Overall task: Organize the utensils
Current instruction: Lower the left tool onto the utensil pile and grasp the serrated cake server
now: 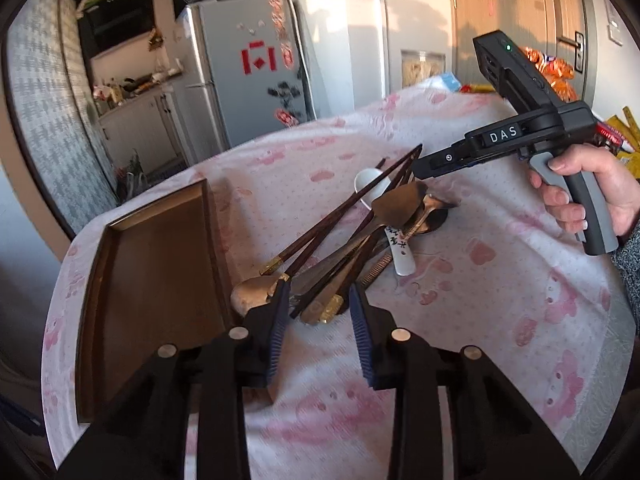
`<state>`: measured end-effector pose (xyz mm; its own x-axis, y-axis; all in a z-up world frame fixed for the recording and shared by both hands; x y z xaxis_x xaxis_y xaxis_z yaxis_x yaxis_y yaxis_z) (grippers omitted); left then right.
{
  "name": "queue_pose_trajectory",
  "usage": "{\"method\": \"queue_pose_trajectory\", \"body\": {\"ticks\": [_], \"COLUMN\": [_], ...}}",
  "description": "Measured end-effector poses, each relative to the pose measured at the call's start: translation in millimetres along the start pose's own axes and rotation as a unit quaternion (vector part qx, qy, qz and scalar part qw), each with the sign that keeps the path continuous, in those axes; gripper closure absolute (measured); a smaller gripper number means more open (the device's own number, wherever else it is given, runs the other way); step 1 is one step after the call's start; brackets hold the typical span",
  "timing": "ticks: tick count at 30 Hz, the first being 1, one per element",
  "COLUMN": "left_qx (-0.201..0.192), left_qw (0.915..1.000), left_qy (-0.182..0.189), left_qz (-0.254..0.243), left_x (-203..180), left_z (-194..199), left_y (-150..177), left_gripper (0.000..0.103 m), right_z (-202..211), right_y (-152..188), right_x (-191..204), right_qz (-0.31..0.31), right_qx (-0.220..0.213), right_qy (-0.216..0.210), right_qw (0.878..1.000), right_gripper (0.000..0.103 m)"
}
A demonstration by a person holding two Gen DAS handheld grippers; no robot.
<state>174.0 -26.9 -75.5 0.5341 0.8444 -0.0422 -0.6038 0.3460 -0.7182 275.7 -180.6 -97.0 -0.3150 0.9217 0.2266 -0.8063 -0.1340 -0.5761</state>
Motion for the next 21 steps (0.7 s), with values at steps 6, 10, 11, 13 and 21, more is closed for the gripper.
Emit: {"method": "queue_pose_trajectory", "body": {"ticks": [6,10,11,13,21], "left_qx": [0.026,0.043,0.045,0.047,0.042], "left_qw": [0.9992,0.9980,0.9979,0.9976,0.9971], "left_qy": [0.017,0.030,0.030,0.038,0.050], "left_qz": [-0.025,-0.034,-0.034,-0.034,-0.038], "left_x": [3.9,4.7,4.7,3.1,-0.8], "left_z": [-31.0,-52.0,-56.2,-62.3,-68.3], "left_y": [-14.9,-17.8,-18.3,-18.5,-22.9], "left_gripper": [0.060,0.059,0.059,0.059,0.058], "right_z": [-17.6,-18.1,-15.9,-9.3,16.0], "right_y": [3.8,3.1,3.1,2.7,-2.6], "right_x": [-7.5,-7.2,-7.7,-6.6,10.5], "right_qz": [-0.008,-0.012,-0.011,-0.015,-0.007], "right_qx": [0.022,0.024,0.022,0.018,-0.006], "right_qy": [-0.030,-0.051,-0.052,-0.068,-0.108], "right_qw": [0.999,0.998,0.998,0.997,0.994], "right_gripper": [0.061,0.075,0.080,0.086,0.093]}}
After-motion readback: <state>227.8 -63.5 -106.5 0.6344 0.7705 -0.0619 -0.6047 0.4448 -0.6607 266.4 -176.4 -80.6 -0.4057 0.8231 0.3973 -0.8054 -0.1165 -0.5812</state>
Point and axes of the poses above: each gripper's, at about its wrist camera, not at the fingertips, and z roughly against the way its jaws point, x to its left, y to its underside, the point moved 8 cm from there along -z, roughly the way its jaws point, and after that the axes turned 14 degrees about y, right-handed, at the moved point
